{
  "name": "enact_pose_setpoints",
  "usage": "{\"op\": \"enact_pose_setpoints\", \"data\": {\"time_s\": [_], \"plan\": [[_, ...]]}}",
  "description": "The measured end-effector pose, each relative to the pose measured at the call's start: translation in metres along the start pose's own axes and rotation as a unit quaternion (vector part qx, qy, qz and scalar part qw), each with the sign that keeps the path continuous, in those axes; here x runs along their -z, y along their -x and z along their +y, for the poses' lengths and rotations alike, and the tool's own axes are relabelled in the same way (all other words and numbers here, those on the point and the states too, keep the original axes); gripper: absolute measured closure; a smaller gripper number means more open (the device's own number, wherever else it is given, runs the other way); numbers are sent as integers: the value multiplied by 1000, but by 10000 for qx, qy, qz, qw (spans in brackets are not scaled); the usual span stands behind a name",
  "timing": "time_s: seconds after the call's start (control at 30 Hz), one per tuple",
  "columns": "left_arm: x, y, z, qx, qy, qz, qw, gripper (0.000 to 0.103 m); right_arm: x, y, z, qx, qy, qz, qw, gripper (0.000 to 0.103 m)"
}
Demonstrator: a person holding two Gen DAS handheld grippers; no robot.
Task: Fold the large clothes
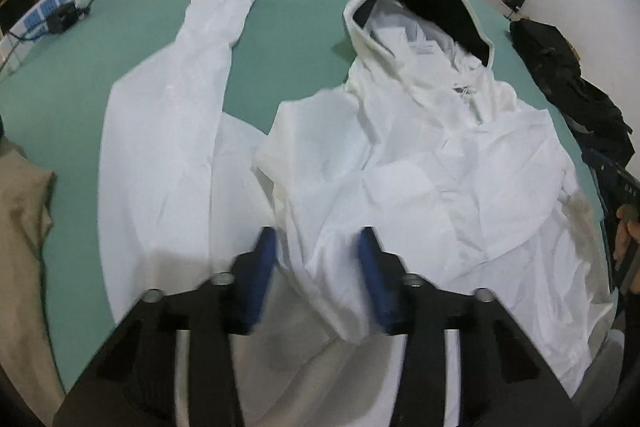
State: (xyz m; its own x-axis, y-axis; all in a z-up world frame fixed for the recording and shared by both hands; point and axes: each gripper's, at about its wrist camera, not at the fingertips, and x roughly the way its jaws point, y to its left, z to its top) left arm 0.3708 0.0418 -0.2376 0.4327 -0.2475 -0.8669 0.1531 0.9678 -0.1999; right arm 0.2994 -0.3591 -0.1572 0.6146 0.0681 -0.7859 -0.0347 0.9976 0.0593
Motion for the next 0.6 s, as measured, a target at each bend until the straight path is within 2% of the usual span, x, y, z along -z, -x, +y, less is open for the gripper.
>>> {"op": "enact_pose_setpoints", "data": {"time_s": [0.07,0.1,0.13,0.17,0.2,0.37,0.43,0.5,0.6], "plan": [[0,-1,3,-59,-43,-51,10000,91,-1,-4,-8,-193,-7,-57,9998,33],[0,0,6,-52,-46,-95,9999,94,2,-9,-11,-398,-18,-26,9992,37],[-2,3,7,-18,-16,-173,9998,97,3,-17,-12,-511,-5,121,9986,50],[-5,6,10,5,35,-262,9997,98,6,-21,-13,-544,10,264,9982,59],[-7,10,13,7,93,-372,9993,99,12,-29,-10,-511,59,492,9975,69],[-19,33,30,-105,299,-871,9957,99,40,-28,6,-302,609,760,9948,69],[-20,31,35,-46,382,-770,9963,99,51,-21,6,-184,737,769,9941,69],[-21,21,39,80,511,-424,9978,99,57,-16,4,-30,790,829,9934,69],[-19,18,44,-2,609,-304,9977,86,58,-10,-1,251,798,946,9920,69]]}}
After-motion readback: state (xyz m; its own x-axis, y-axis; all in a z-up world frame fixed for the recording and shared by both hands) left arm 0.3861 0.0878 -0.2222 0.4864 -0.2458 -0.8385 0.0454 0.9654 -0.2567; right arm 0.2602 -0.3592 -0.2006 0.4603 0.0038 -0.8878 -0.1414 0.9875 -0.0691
